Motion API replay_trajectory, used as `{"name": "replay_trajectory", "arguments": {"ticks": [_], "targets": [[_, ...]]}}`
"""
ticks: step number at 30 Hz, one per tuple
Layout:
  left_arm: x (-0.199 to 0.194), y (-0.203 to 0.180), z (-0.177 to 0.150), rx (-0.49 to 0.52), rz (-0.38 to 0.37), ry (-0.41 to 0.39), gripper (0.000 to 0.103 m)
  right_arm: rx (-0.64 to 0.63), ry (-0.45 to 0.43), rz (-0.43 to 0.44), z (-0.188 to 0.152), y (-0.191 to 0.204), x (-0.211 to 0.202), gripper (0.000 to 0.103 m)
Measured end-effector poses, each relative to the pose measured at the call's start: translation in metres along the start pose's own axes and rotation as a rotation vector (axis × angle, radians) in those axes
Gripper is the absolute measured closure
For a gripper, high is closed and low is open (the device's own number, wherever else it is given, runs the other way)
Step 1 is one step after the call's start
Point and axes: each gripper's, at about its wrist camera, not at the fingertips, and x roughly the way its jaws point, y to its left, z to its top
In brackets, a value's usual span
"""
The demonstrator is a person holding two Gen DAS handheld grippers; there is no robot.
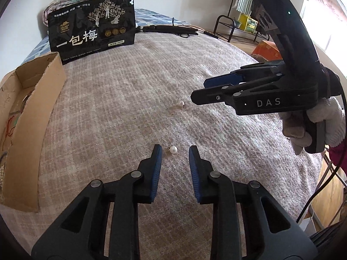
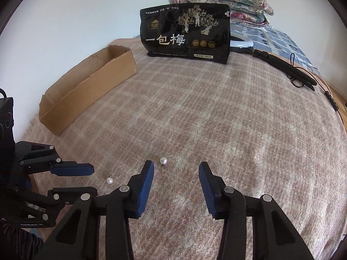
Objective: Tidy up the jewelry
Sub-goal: 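Move left tool to one white pearl while right tool approaches the other pearl, then close left tool on a pearl while right tool grasps the other pearl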
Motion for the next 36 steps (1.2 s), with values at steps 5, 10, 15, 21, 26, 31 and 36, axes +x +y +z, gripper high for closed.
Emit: {"name": "replay_trajectory", "arguments": {"ticks": [5,10,15,21,26,31,36], "targets": [[0.009,0.001,0.001,0.008,0.003,0.007,0.078,-0.012,0.016,0.026,0.002,0.001,0.009,0.063],[0.015,0.001,0.0,0.012,0.003,0.013,0.078,-0.02,0.031,0.037,0.002,0.004,0.02,0.066],[0.018,0.001,-0.001,0.019,0.002,0.016,0.078,-0.04,0.035,0.021,0.002,0.008,0.026,0.068],[0.02,0.004,-0.001,0.005,0.008,0.016,0.087,-0.059,0.034,0.022,0.005,0.014,0.028,0.073],[0.021,0.003,-0.001,0.014,0.016,0.012,0.088,-0.105,0.05,-0.005,0.005,0.023,0.032,0.08],[0.022,0.004,-0.001,0.004,0.02,0.009,0.093,-0.123,0.055,-0.019,0.005,0.024,0.034,0.093],[0.02,0.003,-0.002,0.007,0.028,0.002,0.096,-0.12,0.051,-0.023,0.005,0.024,0.032,0.096]]}}
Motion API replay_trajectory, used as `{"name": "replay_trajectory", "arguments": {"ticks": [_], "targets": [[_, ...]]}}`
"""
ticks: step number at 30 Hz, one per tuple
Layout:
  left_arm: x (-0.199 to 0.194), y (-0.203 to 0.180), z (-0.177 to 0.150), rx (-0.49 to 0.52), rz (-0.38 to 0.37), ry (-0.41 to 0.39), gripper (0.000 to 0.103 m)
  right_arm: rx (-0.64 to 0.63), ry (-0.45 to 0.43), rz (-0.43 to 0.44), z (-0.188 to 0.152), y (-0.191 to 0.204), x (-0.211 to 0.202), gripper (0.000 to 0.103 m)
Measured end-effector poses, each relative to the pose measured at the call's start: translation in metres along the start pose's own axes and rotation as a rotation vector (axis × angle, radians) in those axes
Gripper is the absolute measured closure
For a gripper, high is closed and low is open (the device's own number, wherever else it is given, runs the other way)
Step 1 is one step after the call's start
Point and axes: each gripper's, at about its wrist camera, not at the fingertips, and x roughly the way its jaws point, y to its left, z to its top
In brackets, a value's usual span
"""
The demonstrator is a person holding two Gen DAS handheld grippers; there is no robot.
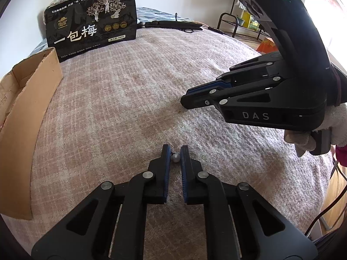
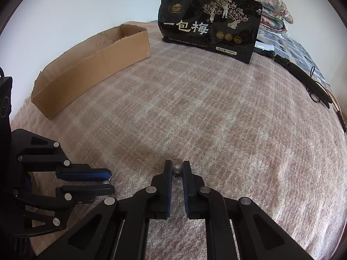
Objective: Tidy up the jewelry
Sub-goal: 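Close left tool on a pearl while right tool grasps the other pearl, then carry the pearl in left tool while right tool carries its pearl to the box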
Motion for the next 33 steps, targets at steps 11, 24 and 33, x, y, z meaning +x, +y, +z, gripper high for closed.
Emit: {"name": "replay_trajectory", "arguments": {"ticks": [11,24,33], "targets": [[-0.012,0.002,-0.001,-0.017,0.003,-0.022,0.097,0.037,-0.052,-0.011,0.0,-0.008,-0.023,0.096],[-0.038,0.013,-0.001,-0.045,0.017,-0.061,0.097,0.083,-0.098,-0.025,-0.003,-0.017,-0.054,0.096],[-0.062,0.024,0.004,-0.059,0.033,-0.1,0.097,0.107,-0.121,-0.02,-0.005,-0.014,-0.072,0.096]]}}
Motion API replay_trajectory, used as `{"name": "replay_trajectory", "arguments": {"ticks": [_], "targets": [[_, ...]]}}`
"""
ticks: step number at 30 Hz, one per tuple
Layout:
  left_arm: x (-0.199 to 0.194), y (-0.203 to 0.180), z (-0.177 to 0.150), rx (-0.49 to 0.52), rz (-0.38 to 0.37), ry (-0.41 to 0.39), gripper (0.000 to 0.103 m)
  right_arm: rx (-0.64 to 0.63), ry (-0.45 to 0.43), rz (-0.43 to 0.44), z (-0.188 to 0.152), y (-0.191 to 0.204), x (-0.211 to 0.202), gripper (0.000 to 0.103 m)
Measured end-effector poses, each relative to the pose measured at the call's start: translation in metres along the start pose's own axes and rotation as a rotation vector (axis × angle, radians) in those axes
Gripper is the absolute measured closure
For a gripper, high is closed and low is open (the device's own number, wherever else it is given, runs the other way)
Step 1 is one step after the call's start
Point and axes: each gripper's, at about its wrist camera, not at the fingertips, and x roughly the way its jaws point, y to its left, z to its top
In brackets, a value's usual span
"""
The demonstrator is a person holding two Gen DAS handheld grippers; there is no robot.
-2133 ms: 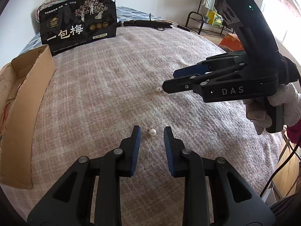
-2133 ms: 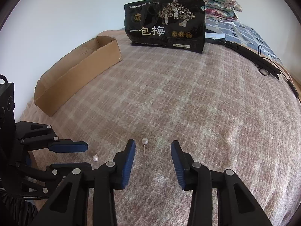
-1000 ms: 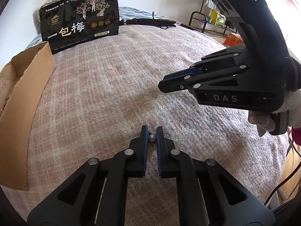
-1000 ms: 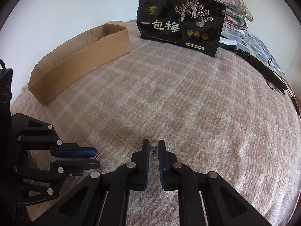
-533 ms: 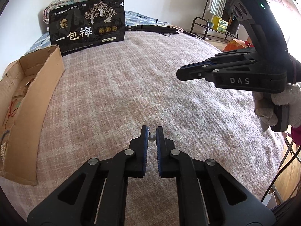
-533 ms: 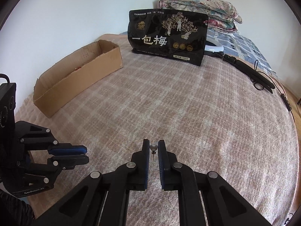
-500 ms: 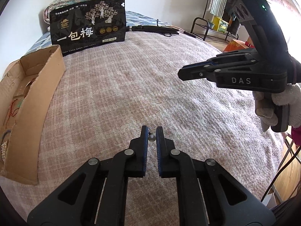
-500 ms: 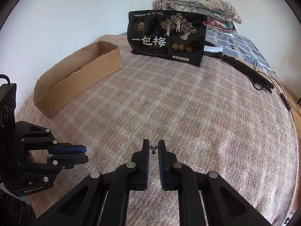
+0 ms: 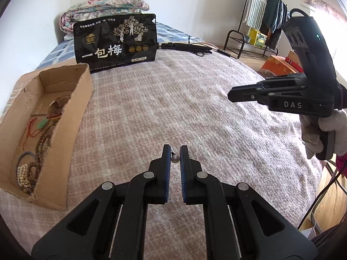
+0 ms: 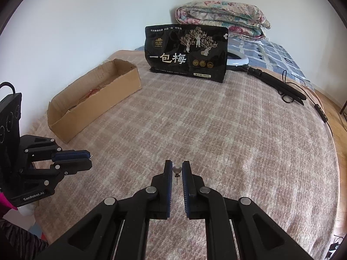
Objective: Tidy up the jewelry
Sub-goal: 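Carry the pearl in left tool while right tool carries its pearl to the box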
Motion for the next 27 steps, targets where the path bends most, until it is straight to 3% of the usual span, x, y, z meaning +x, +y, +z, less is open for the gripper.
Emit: {"name": "replay_trajectory", "arguments": {"ticks": [15,27], "targets": [[-0.043,0.052,0.017,-0.041,0.083,-0.068,0.097,-0.038,-0.047,0.041,0.019,0.045,-0.022,0.096],[-0.072,0.118,0.023,-0.106,0.178,-0.12,0.097,-0.08,-0.076,0.067,0.065,0.081,-0.008,0.096]]}}
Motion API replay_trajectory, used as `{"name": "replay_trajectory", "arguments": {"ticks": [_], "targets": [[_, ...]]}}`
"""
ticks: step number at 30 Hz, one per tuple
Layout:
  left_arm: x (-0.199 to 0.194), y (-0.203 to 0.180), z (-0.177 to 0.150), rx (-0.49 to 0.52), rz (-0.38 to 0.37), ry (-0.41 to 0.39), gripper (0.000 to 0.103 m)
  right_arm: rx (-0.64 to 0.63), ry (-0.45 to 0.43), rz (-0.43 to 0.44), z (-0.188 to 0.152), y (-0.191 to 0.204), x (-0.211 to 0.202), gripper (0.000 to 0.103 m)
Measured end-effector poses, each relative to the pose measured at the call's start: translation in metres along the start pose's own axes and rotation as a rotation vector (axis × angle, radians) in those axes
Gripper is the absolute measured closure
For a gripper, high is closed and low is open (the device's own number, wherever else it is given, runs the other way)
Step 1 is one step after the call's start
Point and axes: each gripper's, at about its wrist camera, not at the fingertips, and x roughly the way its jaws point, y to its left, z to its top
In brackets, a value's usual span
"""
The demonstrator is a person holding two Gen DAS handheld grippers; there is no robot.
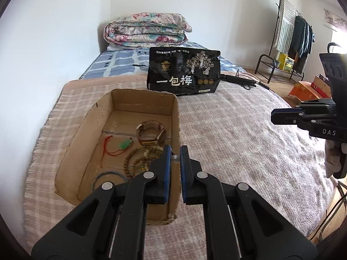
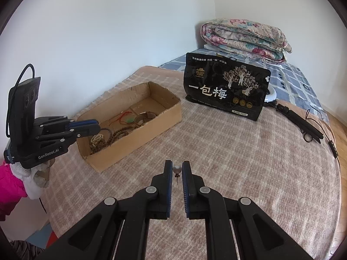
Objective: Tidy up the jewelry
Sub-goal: 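Carry the pearl in left tool while right tool carries its pearl to the box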
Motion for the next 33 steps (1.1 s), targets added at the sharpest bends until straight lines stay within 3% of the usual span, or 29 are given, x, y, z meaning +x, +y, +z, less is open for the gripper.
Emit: {"name": "replay_trajectory", "arguments": {"ticks": [21,33], "targets": [[0.002,0.066,-0.001,-0.05,0.067,-0.009,0.097,-0.041,-0.01,0.046,0.087,0.046,0.08,0.096],[0.008,0.081,-0.005,-0.074,0.064,0.001,0.097,-0.012,0.003,0.049,0.109,0.062,0.128,0.096]]}}
